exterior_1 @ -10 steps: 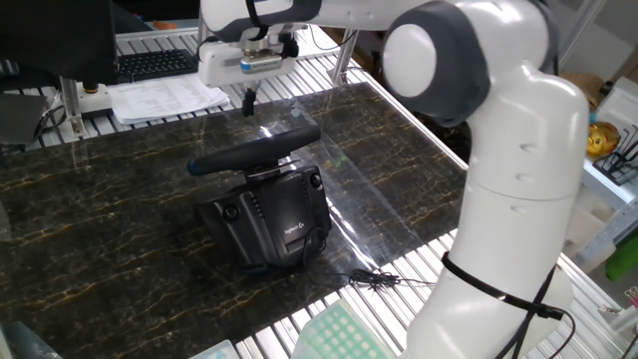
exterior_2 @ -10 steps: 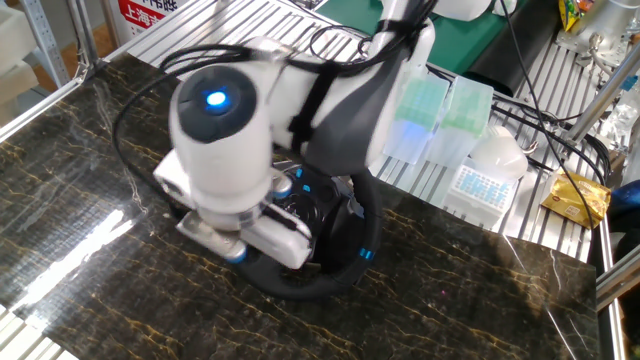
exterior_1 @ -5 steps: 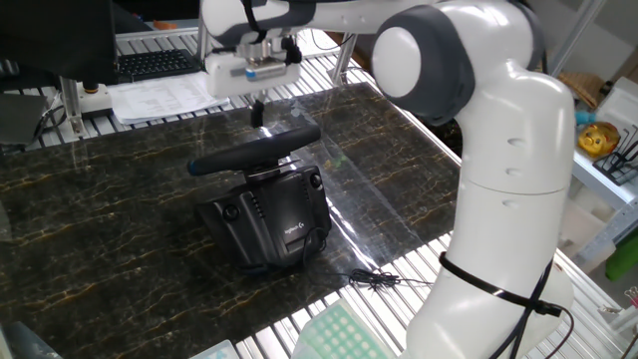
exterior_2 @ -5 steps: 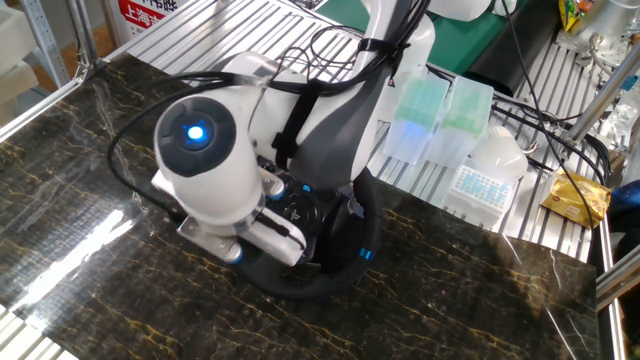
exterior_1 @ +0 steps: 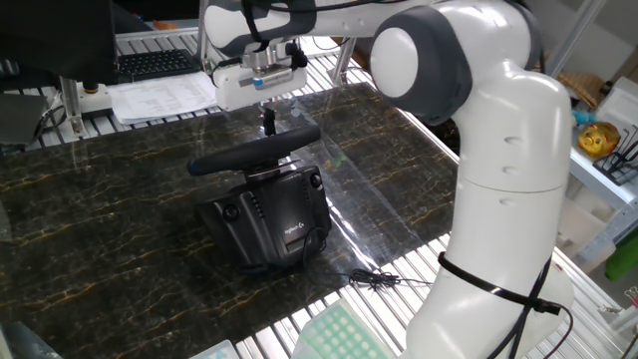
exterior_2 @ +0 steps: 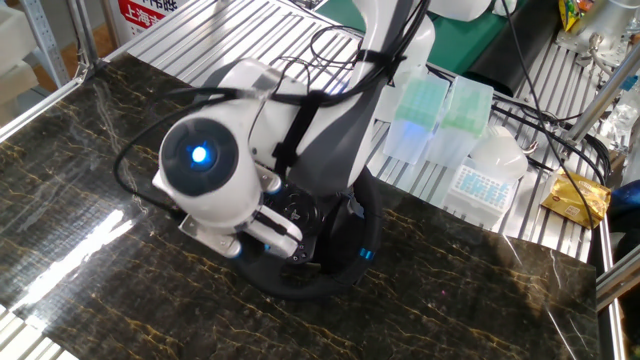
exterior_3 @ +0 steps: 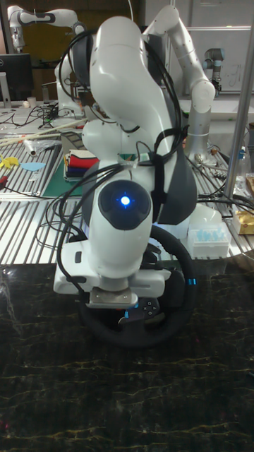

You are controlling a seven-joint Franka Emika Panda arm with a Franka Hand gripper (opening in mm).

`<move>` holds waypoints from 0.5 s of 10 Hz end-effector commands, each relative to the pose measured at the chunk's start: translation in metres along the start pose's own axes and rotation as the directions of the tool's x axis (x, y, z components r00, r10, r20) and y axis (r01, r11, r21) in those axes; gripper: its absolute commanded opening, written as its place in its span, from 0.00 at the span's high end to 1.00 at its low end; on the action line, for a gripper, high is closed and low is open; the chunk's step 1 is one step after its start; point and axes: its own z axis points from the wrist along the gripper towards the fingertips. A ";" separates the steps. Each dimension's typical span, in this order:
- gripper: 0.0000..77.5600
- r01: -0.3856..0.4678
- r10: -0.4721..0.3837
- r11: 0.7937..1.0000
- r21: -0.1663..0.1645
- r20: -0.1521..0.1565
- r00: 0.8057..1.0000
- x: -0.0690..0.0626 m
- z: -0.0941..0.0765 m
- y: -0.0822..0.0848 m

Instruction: Rotate the steering wheel 90 degrees clockwise

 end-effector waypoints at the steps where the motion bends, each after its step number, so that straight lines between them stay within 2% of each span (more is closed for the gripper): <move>1: 1.00 -0.001 0.002 1.000 0.017 -0.040 0.999 -0.001 0.003 -0.005; 5: 1.00 -0.005 0.007 1.000 0.030 -0.066 0.998 0.009 0.016 -0.002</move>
